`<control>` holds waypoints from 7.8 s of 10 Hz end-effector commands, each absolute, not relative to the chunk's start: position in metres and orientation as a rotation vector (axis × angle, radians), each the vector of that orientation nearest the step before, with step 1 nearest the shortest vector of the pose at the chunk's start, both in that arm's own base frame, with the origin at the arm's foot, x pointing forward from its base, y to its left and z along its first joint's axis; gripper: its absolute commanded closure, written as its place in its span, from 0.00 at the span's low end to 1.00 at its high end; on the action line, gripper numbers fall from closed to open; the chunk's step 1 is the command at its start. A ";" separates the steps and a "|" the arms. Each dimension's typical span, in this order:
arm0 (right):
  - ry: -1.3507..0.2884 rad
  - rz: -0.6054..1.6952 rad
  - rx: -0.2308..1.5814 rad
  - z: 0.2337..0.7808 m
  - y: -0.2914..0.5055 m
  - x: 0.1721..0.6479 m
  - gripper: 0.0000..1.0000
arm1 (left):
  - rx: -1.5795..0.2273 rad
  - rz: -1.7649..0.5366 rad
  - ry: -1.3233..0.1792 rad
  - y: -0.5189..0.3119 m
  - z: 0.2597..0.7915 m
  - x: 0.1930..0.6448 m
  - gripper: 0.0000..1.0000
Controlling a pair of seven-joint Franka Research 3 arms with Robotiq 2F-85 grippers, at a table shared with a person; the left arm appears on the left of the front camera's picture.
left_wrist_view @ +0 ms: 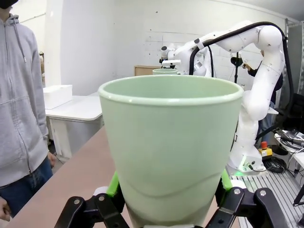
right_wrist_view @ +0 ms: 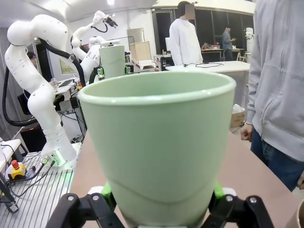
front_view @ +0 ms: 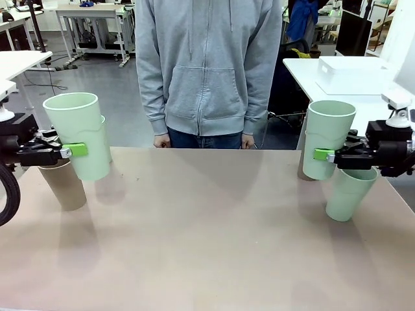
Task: Stack the cups and store them in the basket.
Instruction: Pick up two Reusable plastic cups , one in each hand, then place the stack of Reusable plastic cups into the Pantry Basket.
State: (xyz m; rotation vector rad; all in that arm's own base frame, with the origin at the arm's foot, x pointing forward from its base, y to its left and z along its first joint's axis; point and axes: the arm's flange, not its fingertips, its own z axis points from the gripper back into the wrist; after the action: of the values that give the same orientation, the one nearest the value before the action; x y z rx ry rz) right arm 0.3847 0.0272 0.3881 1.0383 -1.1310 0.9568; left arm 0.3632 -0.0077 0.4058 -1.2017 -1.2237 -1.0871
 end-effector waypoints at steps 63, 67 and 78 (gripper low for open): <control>-1.123 0.963 1.047 0.385 0.032 0.385 0.15 | -1.187 -1.095 -1.208 -0.012 0.404 0.365 0.14; -1.123 0.963 1.047 0.385 0.032 0.385 0.15 | -1.187 -1.095 -1.208 -0.012 0.404 0.365 0.14; -1.123 0.963 1.047 0.385 0.032 0.385 0.15 | -1.187 -1.095 -1.208 -0.012 0.404 0.365 0.14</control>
State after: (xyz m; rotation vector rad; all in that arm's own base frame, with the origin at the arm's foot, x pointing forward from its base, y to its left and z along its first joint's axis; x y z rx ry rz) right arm 0.3846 0.0320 0.3836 1.0494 -1.1165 0.9647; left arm 0.3662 -0.0133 0.3997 -1.1810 -1.1949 -1.0919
